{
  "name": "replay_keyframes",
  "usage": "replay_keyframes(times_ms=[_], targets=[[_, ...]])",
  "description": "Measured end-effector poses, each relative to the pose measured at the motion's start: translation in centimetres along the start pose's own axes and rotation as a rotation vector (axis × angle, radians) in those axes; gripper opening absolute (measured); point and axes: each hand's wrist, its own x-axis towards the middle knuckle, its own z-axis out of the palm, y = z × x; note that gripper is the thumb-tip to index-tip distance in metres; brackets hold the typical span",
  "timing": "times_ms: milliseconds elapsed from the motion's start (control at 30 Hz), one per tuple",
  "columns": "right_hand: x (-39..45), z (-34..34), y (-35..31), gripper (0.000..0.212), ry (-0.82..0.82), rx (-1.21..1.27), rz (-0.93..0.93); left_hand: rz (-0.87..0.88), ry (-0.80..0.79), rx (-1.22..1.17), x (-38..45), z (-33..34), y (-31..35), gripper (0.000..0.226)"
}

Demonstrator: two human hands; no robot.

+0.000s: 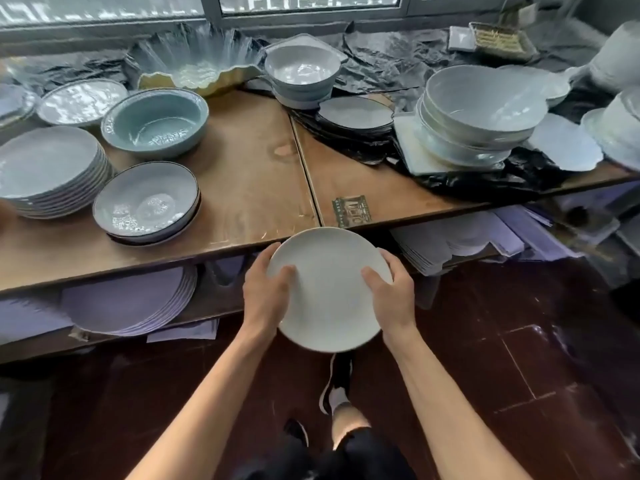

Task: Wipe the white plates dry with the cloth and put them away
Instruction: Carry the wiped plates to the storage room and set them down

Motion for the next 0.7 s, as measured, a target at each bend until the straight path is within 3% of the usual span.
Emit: replay_keyframes(times_ms=[200, 367, 700], targets=[[8.9, 1.3, -1.4, 0.037, -0.036, 0.033, 0.043, -0.009, 0.028, 0.035, 7.2, 4.1, 2.8, 0.041], [15.9, 3.5, -3.7, 0.038, -0.104, -0.008, 0.029, 0.084, 0.123, 0.007, 12.5, 6.0, 4.6, 0.038], [23.0, 10.8, -4.5, 0.037, -0.227, -0.176, 0.027, -0.061, 0.257, -0.022, 20.8, 4.1, 3.7, 0.044]])
